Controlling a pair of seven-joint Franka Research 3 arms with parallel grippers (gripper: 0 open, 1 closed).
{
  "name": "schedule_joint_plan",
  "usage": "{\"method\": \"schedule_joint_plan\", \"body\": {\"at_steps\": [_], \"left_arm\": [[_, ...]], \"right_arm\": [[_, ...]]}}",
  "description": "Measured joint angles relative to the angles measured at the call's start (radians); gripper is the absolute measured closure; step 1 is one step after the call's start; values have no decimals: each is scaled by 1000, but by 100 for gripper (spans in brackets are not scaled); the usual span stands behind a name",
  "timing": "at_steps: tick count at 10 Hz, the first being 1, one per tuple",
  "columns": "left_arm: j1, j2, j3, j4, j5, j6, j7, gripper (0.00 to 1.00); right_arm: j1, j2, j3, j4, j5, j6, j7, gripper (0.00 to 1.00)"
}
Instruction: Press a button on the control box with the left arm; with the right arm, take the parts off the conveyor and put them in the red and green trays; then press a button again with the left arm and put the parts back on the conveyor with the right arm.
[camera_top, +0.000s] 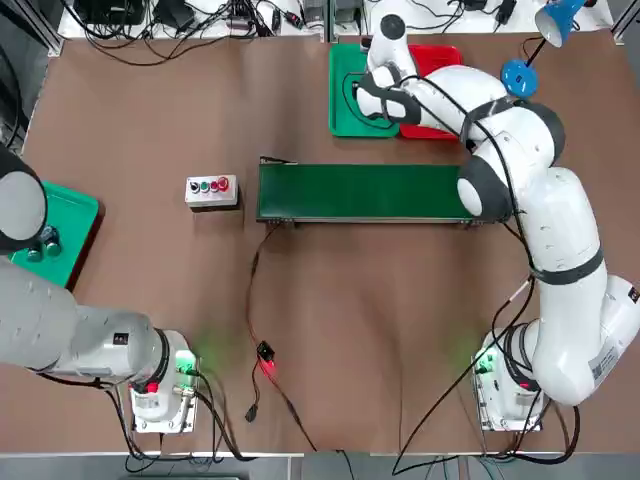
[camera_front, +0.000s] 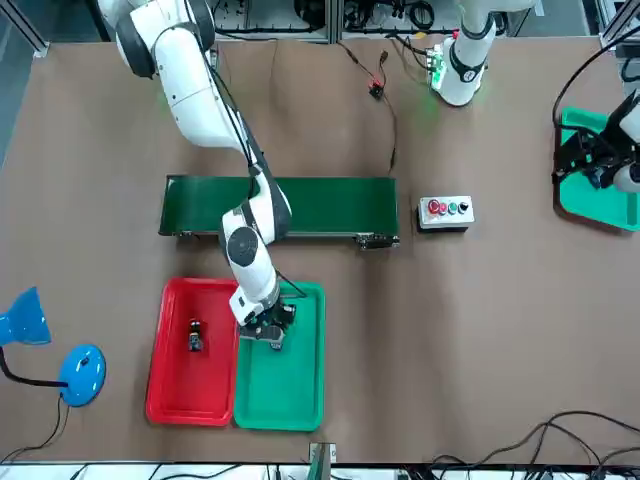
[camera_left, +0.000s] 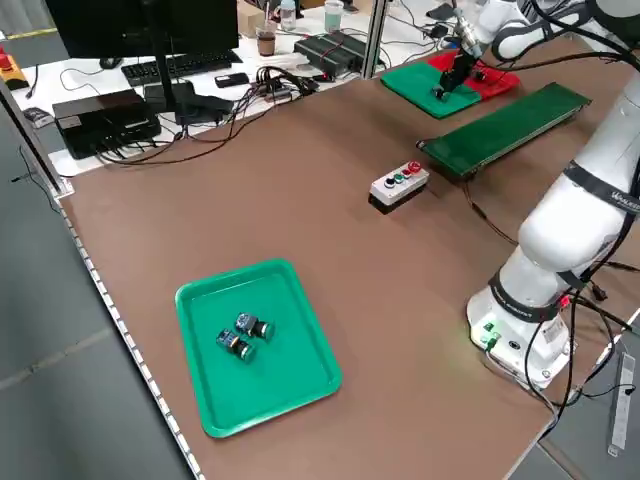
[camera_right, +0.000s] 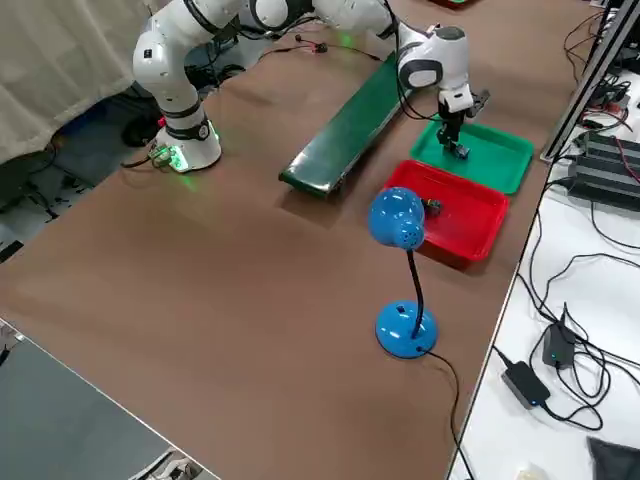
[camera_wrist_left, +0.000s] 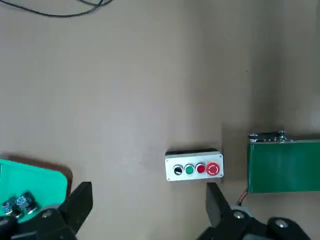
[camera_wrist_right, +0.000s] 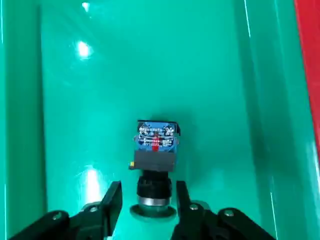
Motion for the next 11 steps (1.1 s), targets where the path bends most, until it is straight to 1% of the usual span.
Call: {"method": "schedule_joint_plan", "body": {"at_steps": [1, 2, 3, 4, 5, 6, 8, 9, 11], "left_arm": [[0, 0, 0, 0, 0, 0, 0, 0], [0, 0, 0, 0, 0, -2, -4, 0], [1, 0, 0, 0, 0, -3, -10, 0], [4, 0, 0, 1, 0, -3, -11, 0], [8, -1, 1, 1, 0, -3, -11, 0], [13, -1, 1, 2, -19, -3, -12, 2], [23, -1, 3, 2, -44, -3, -12, 4], [23, -1, 3, 3, -44, -3, -14, 4], [23, -1, 2, 3, -44, -3, -16, 3]], "right_arm": [[0, -4, 0, 20, 0, -66, 0, 33], [0, -21, -1, 45, 0, -159, -1, 30], [0, -48, -2, 73, 0, -264, -12, 22], [-2, -79, -5, 94, 0, -333, -25, 19], [-12, -124, -8, 102, 0, -382, -36, 4], [-35, -179, -10, 102, 0, -455, -48, 1], [-104, -287, -12, 101, 0, -626, -121, 1], [-147, -337, -13, 100, 0, -688, -158, 1], [-230, -421, -13, 98, 0, -766, -218, 1]]}}
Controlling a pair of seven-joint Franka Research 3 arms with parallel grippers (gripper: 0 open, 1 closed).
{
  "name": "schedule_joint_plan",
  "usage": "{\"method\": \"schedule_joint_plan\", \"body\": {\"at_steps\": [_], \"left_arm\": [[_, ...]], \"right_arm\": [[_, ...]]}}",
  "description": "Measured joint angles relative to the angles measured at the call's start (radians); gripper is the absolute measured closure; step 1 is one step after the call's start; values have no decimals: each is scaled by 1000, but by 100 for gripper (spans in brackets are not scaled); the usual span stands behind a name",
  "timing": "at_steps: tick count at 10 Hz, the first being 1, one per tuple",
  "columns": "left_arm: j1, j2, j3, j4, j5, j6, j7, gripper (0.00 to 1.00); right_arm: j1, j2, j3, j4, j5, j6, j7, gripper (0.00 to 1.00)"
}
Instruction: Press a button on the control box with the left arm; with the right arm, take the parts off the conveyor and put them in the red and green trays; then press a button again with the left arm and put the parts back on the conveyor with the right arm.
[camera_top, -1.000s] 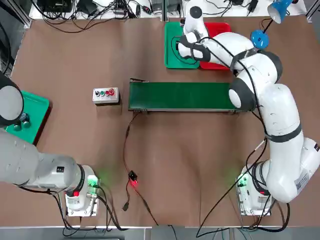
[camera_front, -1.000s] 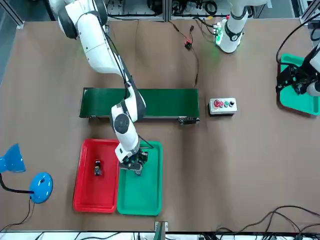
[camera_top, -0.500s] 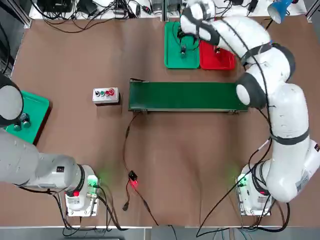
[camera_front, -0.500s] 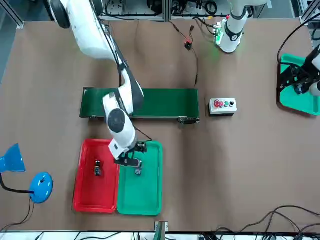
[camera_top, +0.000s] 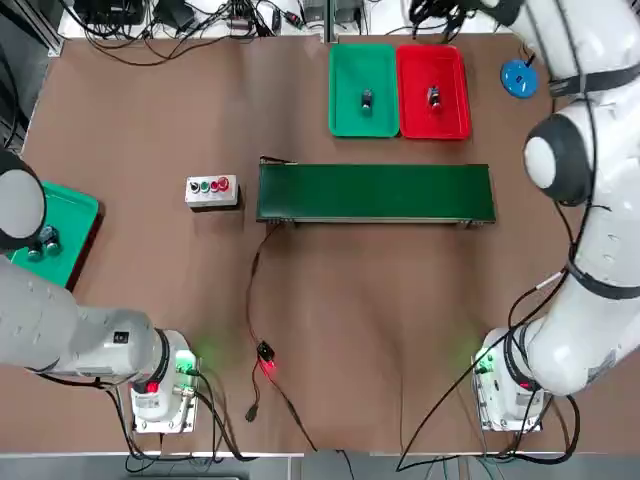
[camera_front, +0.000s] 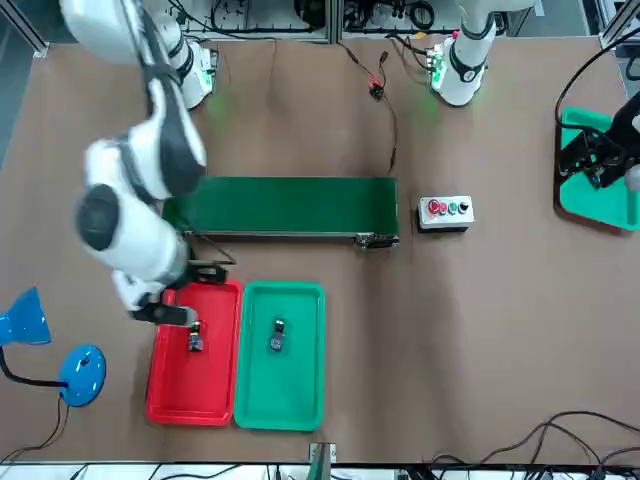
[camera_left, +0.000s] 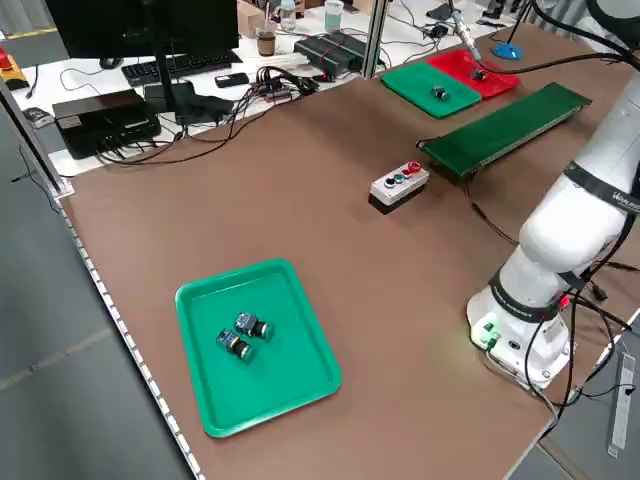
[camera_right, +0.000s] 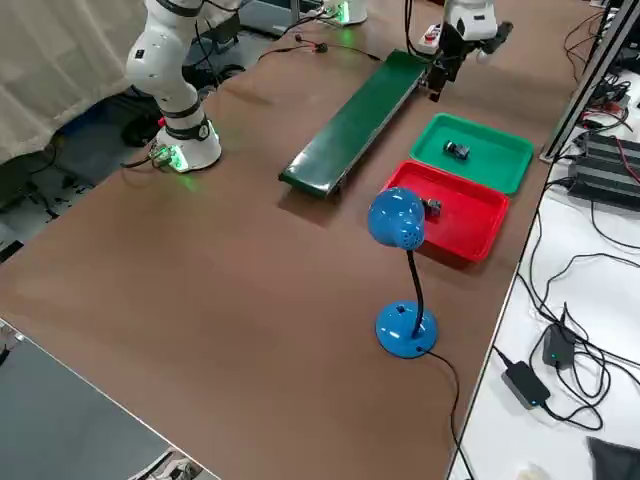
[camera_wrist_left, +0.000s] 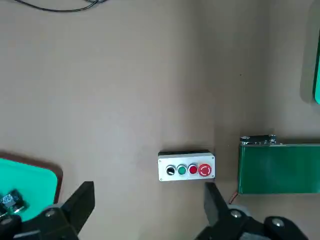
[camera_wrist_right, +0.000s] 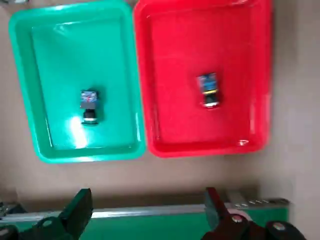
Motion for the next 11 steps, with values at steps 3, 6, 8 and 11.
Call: {"method": "schedule_joint_plan", "body": {"at_steps": [3, 6, 8, 11], "left_arm": [[-1, -2, 0, -11, 0, -10, 0, 2], [-37, -25, -1, -67, 0, -13, -1, 0], [-40, -31, 0, -76, 0, -13, -1, 0], [-53, -35, -4, -77, 29, -13, -1, 0]], "right_arm": [[-83, -101, 0, -1, -34, -122, -27, 1], [-167, -224, 1, -32, -68, -242, -179, 1], [-239, -354, 2, -144, -68, -256, -306, 1], [-338, -486, 89, -275, -93, -255, -371, 1]]}}
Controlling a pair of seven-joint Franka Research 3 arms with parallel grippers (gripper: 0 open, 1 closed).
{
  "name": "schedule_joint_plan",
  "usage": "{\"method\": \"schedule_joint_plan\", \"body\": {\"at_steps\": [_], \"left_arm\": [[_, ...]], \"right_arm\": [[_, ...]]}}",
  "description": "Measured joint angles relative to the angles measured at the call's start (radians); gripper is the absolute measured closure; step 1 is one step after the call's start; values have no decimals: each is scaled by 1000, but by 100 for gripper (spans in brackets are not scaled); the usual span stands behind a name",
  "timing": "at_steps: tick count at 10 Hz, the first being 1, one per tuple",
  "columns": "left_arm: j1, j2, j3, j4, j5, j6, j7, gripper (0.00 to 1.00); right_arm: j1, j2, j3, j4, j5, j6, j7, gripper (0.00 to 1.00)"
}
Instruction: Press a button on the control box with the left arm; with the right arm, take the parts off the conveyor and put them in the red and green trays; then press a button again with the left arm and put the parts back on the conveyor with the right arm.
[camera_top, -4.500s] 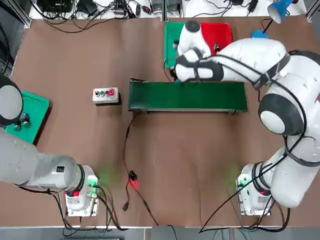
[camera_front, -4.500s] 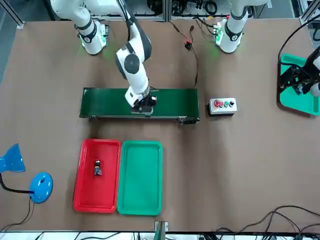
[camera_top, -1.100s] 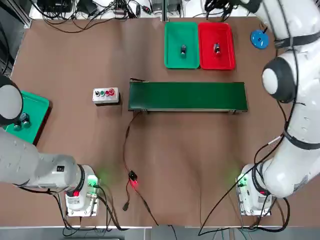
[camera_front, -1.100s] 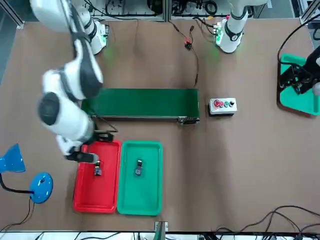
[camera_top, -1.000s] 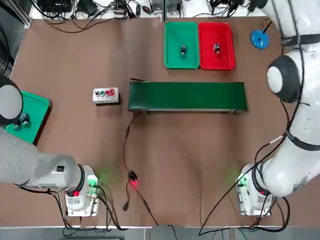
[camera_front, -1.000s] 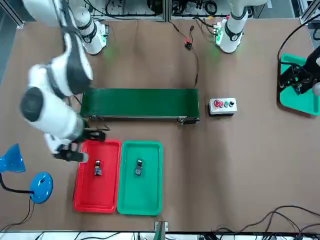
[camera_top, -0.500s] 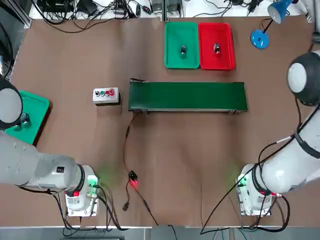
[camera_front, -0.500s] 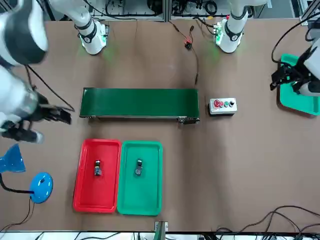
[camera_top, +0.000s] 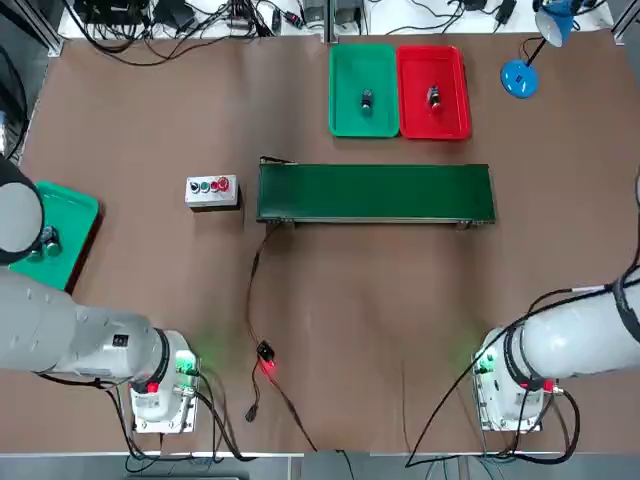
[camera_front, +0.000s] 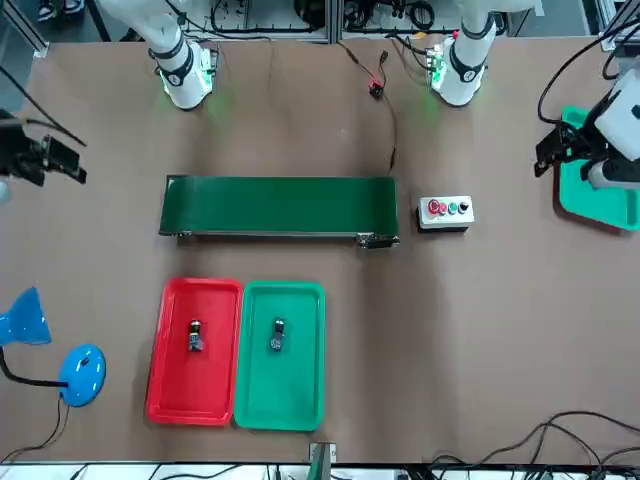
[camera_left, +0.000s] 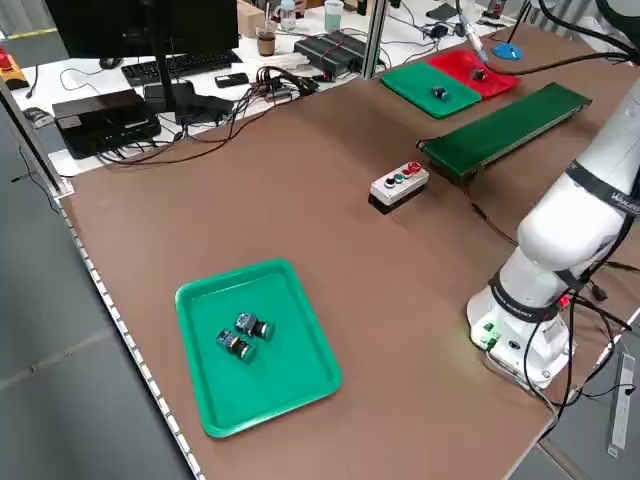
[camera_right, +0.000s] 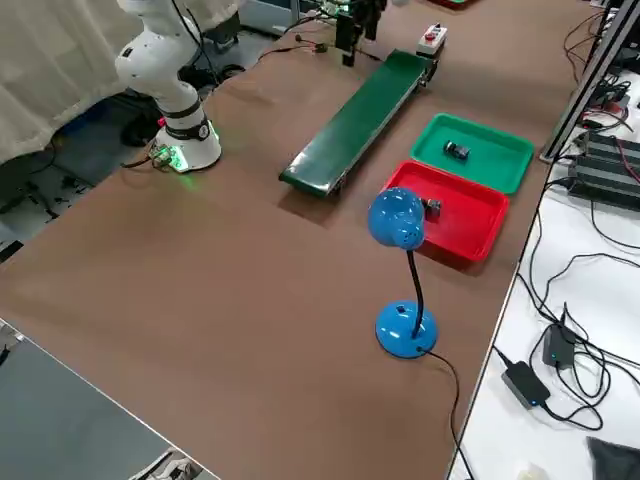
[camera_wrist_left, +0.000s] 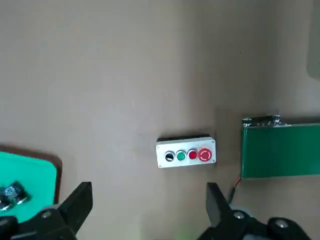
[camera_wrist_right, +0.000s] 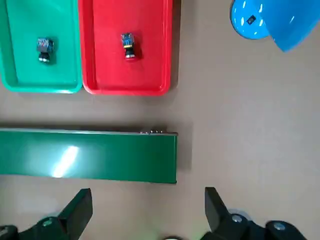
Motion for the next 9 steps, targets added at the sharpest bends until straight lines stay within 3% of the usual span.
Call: {"method": "schedule_joint_plan", "body": {"at_steps": [3, 6, 9], "left_arm": [[0, -19, -7, -16, 0, 4, 0, 1], [-1, -89, -9, -133, 0, 77, -18, 6], [-2, -173, -22, -293, -3, 112, -21, 53]], "right_arm": [[-26, -23, 34, -39, -22, 8, -17, 1], [-19, -27, 46, -53, -80, 15, -54, 1], [-18, -31, 46, -53, -101, 15, -86, 1]]}}
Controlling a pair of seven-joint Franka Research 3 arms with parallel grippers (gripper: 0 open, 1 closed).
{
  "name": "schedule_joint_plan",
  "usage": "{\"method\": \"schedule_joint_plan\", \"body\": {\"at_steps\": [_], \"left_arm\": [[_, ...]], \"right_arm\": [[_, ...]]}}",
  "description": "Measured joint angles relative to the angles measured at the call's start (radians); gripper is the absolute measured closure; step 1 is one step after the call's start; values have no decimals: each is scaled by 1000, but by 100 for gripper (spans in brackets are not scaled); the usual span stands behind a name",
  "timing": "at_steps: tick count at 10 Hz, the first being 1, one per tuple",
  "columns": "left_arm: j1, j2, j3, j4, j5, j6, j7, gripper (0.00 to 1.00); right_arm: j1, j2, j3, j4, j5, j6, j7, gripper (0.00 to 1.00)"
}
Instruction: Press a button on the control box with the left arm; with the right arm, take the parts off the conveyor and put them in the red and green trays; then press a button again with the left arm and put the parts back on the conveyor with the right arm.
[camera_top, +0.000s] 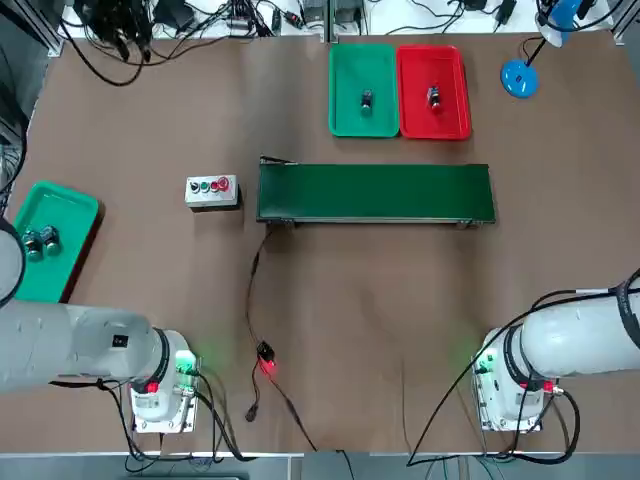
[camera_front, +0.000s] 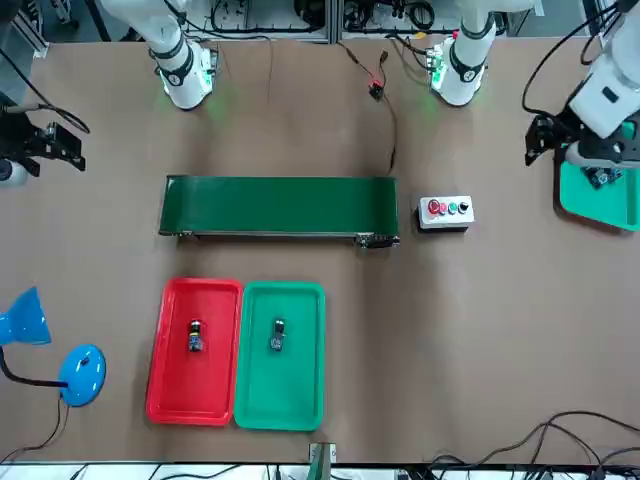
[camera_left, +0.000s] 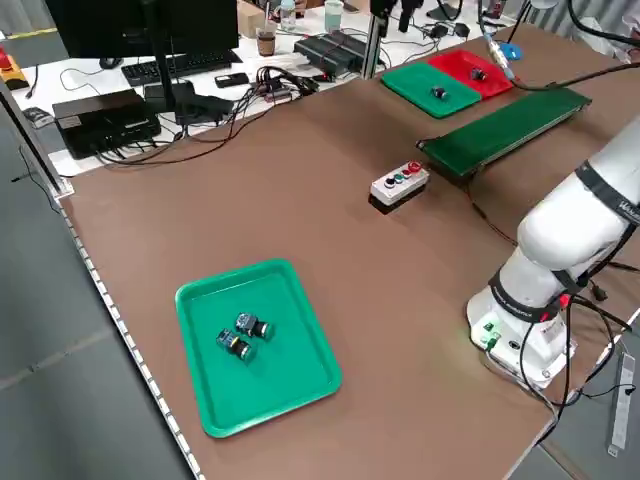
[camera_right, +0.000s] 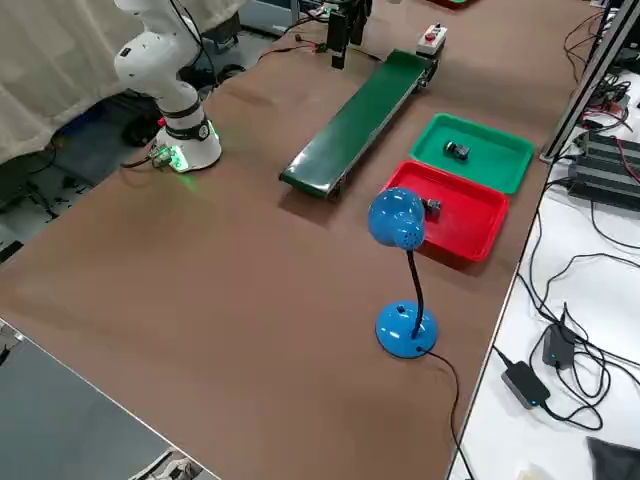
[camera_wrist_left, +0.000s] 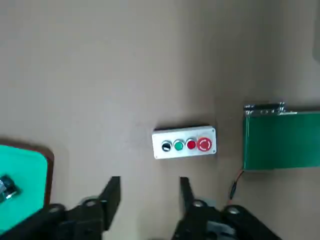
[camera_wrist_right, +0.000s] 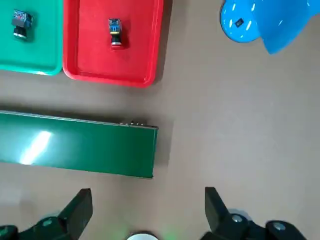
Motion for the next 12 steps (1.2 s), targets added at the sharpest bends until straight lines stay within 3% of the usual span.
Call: {"method": "schedule_joint_plan", "body": {"at_steps": [3, 7, 12], "left_arm": [[-1, -64, -29, -192, -6, 134, -2, 99], [-1, -128, -82, -509, -6, 399, -32, 99], [-1, -58, -129, -677, -6, 630, -108, 99]], "right_arm": [[-10, -2, -5, 0, 0, 0, -31, 1], [-8, -2, 0, 0, 0, 0, -32, 1], [-7, -3, 4, 0, 0, 0, -32, 1]]}}
